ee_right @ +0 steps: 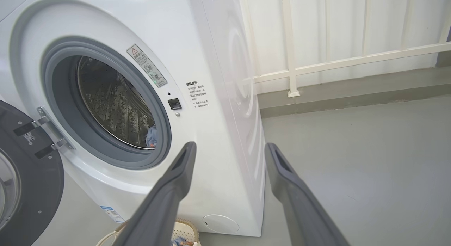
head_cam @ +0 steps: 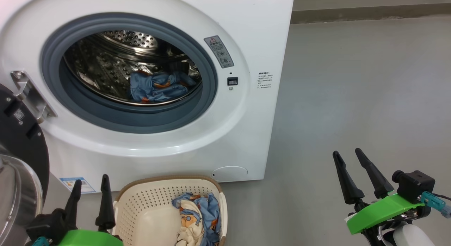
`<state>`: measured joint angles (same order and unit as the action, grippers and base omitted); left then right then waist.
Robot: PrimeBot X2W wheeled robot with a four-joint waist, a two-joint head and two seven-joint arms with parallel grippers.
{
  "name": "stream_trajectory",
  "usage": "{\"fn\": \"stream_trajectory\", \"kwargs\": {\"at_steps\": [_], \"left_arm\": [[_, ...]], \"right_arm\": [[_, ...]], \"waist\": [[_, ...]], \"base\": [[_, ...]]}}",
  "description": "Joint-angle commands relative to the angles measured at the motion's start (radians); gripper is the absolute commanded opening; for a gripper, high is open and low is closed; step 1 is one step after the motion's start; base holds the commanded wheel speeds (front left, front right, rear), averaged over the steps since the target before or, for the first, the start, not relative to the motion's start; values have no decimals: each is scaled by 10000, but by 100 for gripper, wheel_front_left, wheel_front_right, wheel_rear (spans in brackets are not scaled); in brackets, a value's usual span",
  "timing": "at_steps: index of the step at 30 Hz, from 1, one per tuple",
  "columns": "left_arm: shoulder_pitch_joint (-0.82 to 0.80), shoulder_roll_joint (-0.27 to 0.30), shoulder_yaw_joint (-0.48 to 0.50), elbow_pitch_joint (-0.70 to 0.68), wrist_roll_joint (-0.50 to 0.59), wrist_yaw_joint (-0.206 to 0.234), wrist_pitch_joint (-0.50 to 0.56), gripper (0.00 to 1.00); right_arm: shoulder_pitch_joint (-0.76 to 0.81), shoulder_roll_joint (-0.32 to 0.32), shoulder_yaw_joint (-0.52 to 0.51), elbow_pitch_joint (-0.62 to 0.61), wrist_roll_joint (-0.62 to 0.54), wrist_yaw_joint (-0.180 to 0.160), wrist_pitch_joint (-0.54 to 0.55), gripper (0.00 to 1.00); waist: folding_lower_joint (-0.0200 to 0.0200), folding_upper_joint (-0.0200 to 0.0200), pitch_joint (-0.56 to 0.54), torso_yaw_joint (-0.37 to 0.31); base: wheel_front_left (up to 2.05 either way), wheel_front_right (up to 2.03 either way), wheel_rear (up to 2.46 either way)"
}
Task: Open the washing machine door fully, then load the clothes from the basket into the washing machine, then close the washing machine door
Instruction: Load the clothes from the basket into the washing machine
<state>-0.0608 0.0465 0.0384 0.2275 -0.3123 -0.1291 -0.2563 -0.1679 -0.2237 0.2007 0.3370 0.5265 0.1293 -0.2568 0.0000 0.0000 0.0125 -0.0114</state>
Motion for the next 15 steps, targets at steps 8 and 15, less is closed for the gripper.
{"fn": "stream_trajectory", "kwargs": {"at_steps": [8, 15], "left_arm": [[-173, 67, 301, -309, 22, -15, -55, 100], [-176, 51, 328, -301, 34, -15, -55, 100]], "right_arm": [[-25, -71, 173, -268, 33, 14, -49, 100], [-41, -54, 176, -244, 24, 14, -49, 100]], "waist": [[0, 0, -37, 20], [0, 0, -62, 1]], "base": [[0, 0, 0], [0, 0, 0]]}}
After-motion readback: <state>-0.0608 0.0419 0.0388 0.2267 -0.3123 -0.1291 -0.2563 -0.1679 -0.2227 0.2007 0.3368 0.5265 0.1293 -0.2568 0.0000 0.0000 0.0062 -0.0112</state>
